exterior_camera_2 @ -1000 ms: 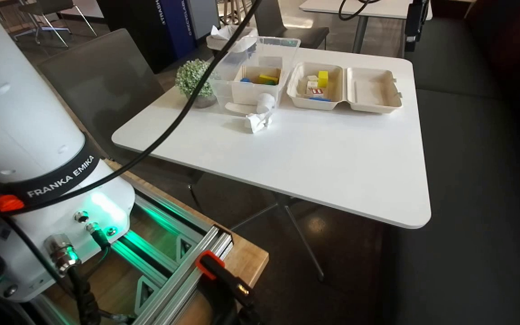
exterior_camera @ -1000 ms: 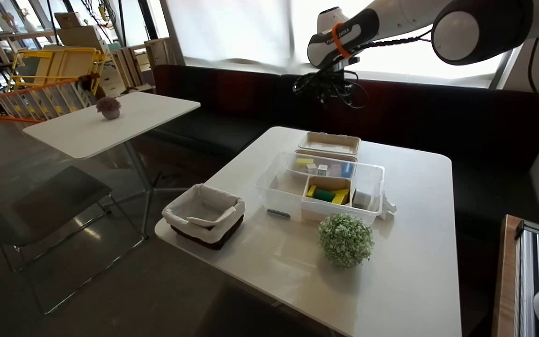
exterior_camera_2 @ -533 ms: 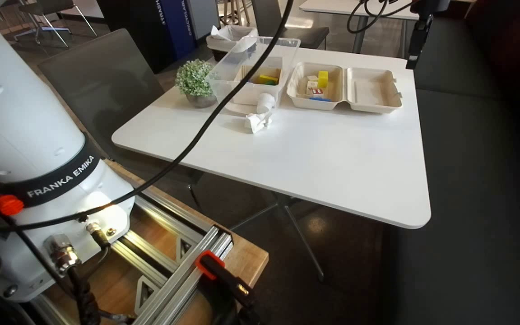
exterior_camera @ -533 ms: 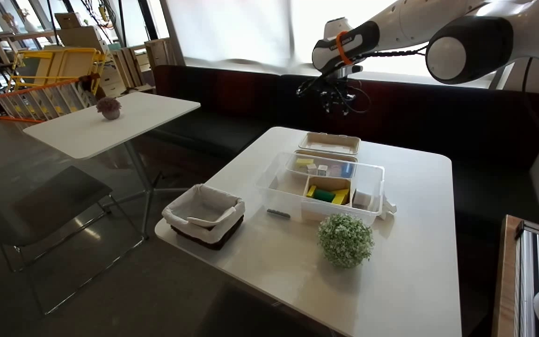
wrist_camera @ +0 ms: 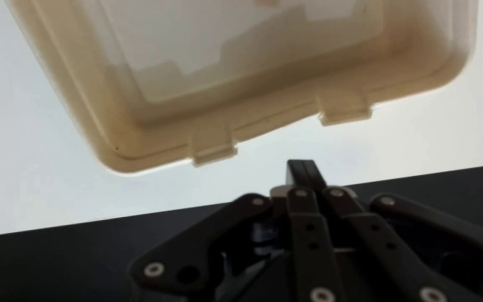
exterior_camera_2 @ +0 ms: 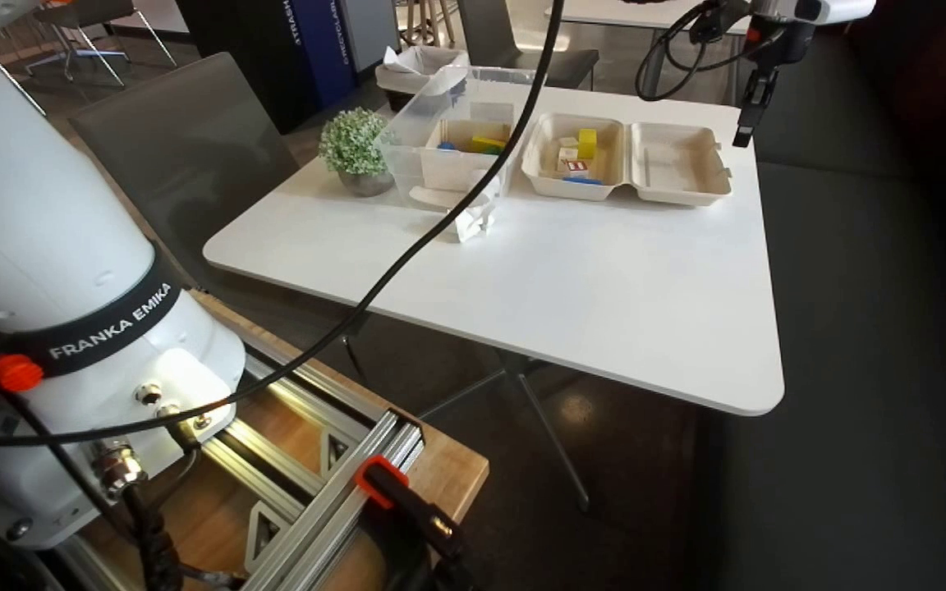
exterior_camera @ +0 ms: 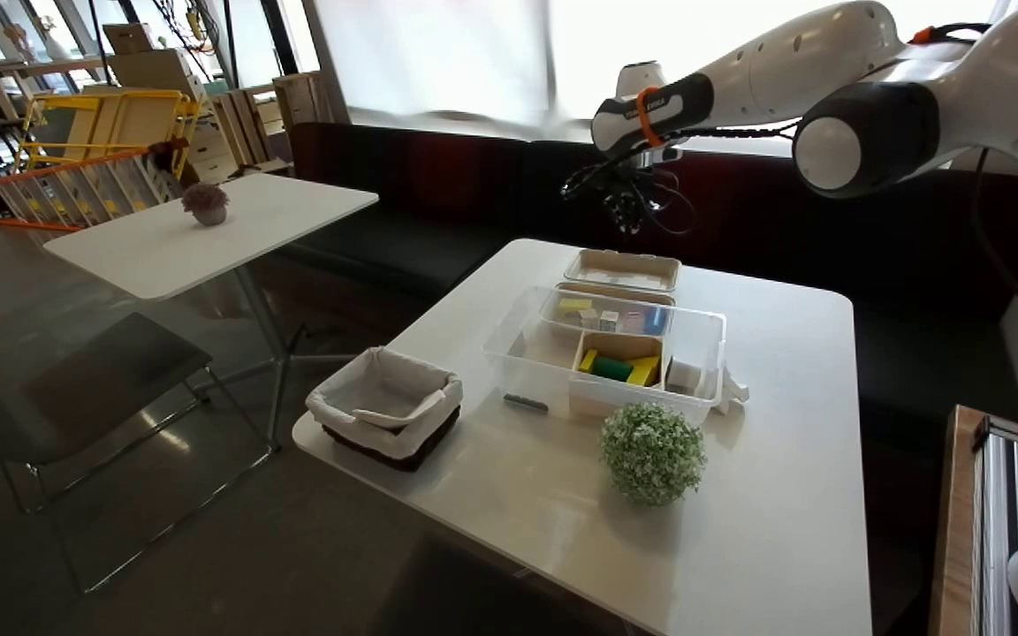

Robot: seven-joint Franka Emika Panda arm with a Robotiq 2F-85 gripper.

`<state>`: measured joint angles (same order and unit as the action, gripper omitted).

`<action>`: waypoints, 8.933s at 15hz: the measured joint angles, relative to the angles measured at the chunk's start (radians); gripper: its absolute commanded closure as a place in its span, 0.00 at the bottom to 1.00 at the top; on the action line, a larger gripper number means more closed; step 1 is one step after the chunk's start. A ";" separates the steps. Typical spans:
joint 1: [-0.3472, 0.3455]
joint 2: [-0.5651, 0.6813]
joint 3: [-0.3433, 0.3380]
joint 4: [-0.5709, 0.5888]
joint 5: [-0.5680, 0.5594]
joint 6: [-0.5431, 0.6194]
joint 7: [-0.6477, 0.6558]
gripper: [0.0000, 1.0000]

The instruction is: Close the carton box

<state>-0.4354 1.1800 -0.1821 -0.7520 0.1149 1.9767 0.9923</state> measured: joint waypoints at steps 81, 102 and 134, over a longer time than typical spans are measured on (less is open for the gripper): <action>-0.080 0.013 0.271 0.063 0.178 -1.144 -0.352 1.00; -0.101 0.009 0.152 0.306 0.176 -0.483 -0.277 0.00; -0.142 0.190 0.070 0.295 0.049 -0.155 -0.246 1.00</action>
<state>-0.5776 1.3701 -0.1126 -0.4574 0.1634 1.8219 0.7462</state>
